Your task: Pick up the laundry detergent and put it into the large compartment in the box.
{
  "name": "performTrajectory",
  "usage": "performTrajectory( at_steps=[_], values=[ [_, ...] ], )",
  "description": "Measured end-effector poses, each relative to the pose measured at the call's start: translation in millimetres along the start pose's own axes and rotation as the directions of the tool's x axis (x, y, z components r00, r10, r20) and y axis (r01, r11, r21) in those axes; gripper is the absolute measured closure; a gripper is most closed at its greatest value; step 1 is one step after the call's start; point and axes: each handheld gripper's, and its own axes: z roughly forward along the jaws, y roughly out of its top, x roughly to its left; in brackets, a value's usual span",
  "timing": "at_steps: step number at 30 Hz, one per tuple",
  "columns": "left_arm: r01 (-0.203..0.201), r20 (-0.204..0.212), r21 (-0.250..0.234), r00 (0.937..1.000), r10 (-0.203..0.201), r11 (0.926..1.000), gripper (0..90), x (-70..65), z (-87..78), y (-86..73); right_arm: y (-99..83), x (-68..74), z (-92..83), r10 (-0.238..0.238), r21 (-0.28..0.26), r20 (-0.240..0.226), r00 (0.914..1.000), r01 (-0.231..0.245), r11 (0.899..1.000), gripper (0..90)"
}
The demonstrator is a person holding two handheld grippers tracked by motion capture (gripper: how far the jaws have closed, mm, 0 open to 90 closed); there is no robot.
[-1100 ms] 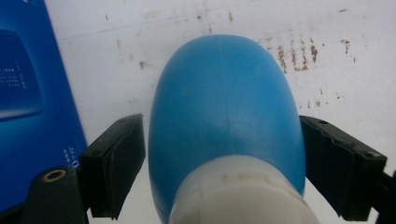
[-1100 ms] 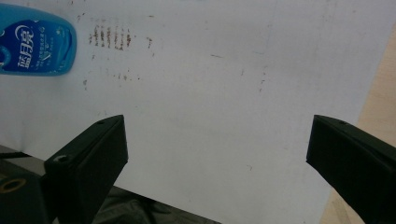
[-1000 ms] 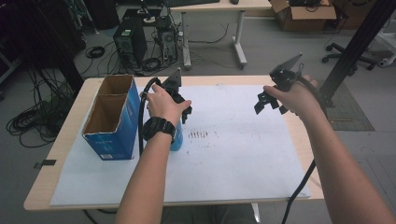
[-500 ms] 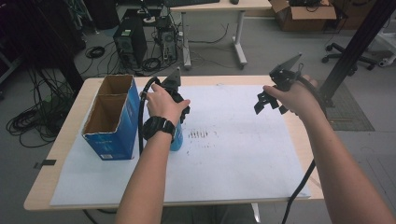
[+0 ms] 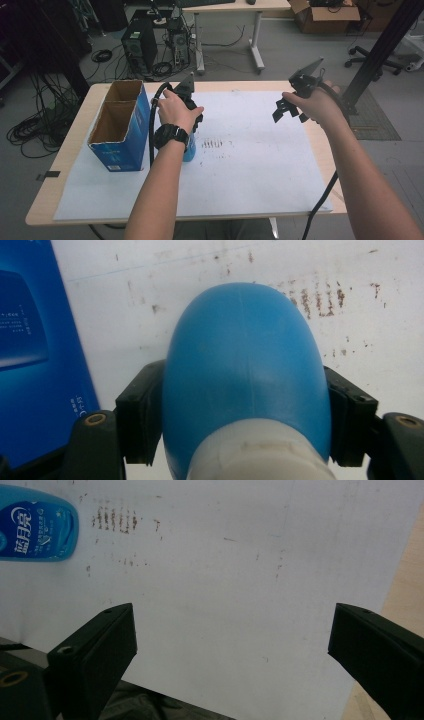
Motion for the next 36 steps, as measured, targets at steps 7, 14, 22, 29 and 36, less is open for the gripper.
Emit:
performTrajectory(
  at_steps=[7, 14, 22, 29, 36],
  values=[
    [0.000, 0.003, 0.003, 1.0000, 0.000, 1.0000, 33.6, 1.6, -0.7, 0.2, 0.6, 0.8, 1.7, -0.001, 0.001, -0.002, 1.0000, 0.001, 1.000, 5.6],
    [0.001, 0.013, 0.009, 0.9999, -0.001, 1.0000, 36.0, 1.3, -0.8, 0.9, 1.0, 1.8, 2.4, 0.001, 0.004, -0.003, 1.0000, -0.001, 1.000, 5.5],
    [0.008, 0.015, 0.013, 0.9999, -0.008, 0.9999, 36.6, 1.3, -0.8, 1.2, 0.2, 0.6, 1.1, 0.002, 0.001, -0.002, 1.0000, -0.002, 1.000, 5.5],
    [0.012, 0.010, 0.012, 0.9999, -0.012, 0.9999, 37.0, 1.5, -1.5, 1.3, -0.5, 0.1, 2.0, 0.001, 0.003, -0.004, 1.0000, -0.001, 1.000, 5.6],
    [0.010, 0.013, 0.028, 0.9999, -0.010, 0.9996, 37.3, 3.8, -6.4, 0.8, -0.1, 0.6, 0.9, -0.001, 0.004, -0.008, 1.0000, 0.001, 1.000, 5.5]
  ],
)
